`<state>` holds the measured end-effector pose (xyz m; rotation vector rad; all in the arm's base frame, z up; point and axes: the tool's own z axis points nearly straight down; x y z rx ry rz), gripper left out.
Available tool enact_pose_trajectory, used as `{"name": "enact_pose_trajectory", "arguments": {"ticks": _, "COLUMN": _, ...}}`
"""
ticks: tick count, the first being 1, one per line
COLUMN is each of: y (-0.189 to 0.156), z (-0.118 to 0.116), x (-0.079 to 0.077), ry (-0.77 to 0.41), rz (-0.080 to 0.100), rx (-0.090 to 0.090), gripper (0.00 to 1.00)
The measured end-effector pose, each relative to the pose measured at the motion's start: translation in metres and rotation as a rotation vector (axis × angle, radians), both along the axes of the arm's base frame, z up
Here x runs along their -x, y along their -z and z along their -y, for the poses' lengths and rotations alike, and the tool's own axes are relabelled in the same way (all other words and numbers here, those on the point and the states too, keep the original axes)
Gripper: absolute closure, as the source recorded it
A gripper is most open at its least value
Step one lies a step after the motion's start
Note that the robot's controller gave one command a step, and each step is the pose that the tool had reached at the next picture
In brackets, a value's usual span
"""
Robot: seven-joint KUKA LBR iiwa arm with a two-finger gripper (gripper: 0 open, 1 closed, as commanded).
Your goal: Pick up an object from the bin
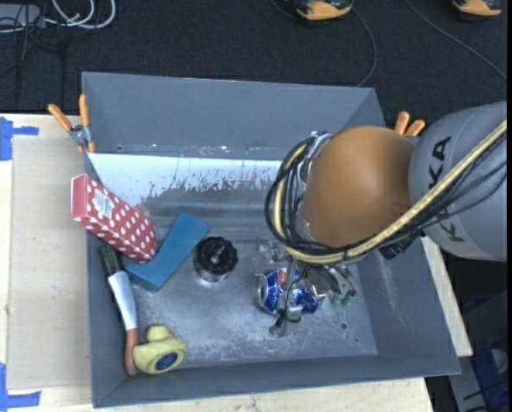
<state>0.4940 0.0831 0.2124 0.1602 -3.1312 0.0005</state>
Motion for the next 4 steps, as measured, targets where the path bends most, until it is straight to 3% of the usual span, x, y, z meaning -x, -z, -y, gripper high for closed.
{"name": "enact_pose_trajectory", "arguments": {"ticks": 1, "y": 0.038, "z": 0.01, "x": -0.001, "ry": 0.092, "rz": 0.004, "rx": 0.001, "gripper": 0.0}}
{"name": "enact_pose_trajectory", "arguments": {"ticks": 2, "y": 0.073, "z": 0.032, "x": -0.018, "ry": 0.077, "rz": -0.003, "rx": 0.0, "gripper": 0.0}}
{"name": "enact_pose_trajectory", "arguments": {"ticks": 3, "y": 0.082, "z": 0.056, "x": -0.022, "ry": -0.026, "rz": -0.001, "rx": 0.001, "gripper": 0.0}}
{"name": "enact_pose_trajectory", "arguments": {"ticks": 4, "y": 0.124, "z": 0.11, "x": -0.013, "ry": 0.087, "rz": -0.006, "rx": 0.0, "gripper": 1.0}}
